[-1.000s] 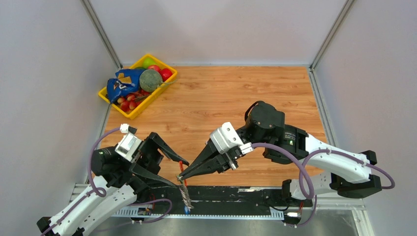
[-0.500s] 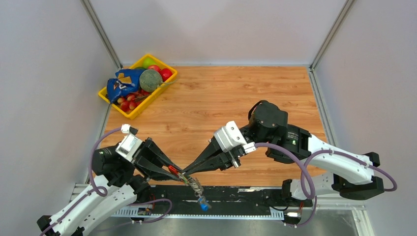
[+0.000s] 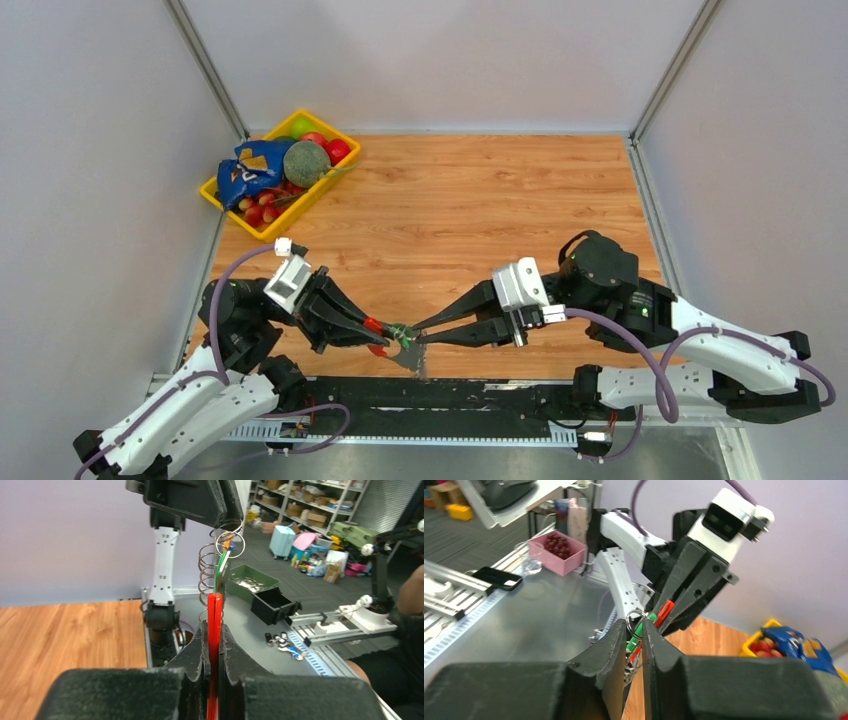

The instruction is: Put the keys on the keyring

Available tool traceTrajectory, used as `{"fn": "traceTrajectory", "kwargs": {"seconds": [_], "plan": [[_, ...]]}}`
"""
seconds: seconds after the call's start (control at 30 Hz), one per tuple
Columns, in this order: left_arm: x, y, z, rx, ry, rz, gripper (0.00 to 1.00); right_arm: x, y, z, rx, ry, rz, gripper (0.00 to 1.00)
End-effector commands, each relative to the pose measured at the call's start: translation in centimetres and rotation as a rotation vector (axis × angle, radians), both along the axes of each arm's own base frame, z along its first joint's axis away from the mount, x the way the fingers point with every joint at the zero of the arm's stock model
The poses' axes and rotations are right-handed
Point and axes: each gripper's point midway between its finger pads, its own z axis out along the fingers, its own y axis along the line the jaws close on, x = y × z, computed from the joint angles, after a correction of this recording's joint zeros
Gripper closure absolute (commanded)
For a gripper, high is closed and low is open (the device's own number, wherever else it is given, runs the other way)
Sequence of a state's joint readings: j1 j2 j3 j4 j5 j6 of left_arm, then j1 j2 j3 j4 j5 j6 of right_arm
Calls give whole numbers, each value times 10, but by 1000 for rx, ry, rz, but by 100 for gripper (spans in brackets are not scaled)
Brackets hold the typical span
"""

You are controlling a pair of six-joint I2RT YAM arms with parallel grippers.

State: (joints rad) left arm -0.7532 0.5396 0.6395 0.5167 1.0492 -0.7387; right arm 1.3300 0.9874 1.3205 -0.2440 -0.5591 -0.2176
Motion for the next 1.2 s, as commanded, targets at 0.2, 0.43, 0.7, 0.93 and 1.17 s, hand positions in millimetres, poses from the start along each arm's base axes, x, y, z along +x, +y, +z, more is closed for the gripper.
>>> {"fn": "traceTrajectory", "kwargs": {"seconds": [0.2,0.43,0.7,0.93,1.17], "plan": [[73,-21,0,84,14,358,100,88,-35,-23,53,149,-557,62],[148,-41,-46,370,176,607,100,133,-66,-51,51,246,-857,50],[237,-18,-166,1062,324,978,100,156,-61,-90,-59,281,-1008,49],[262,8,-207,1332,295,1099,100,163,-62,-106,-112,296,-1059,49],[259,-1,-203,1303,315,1061,100,160,-64,-110,-113,330,-1044,48]]}}
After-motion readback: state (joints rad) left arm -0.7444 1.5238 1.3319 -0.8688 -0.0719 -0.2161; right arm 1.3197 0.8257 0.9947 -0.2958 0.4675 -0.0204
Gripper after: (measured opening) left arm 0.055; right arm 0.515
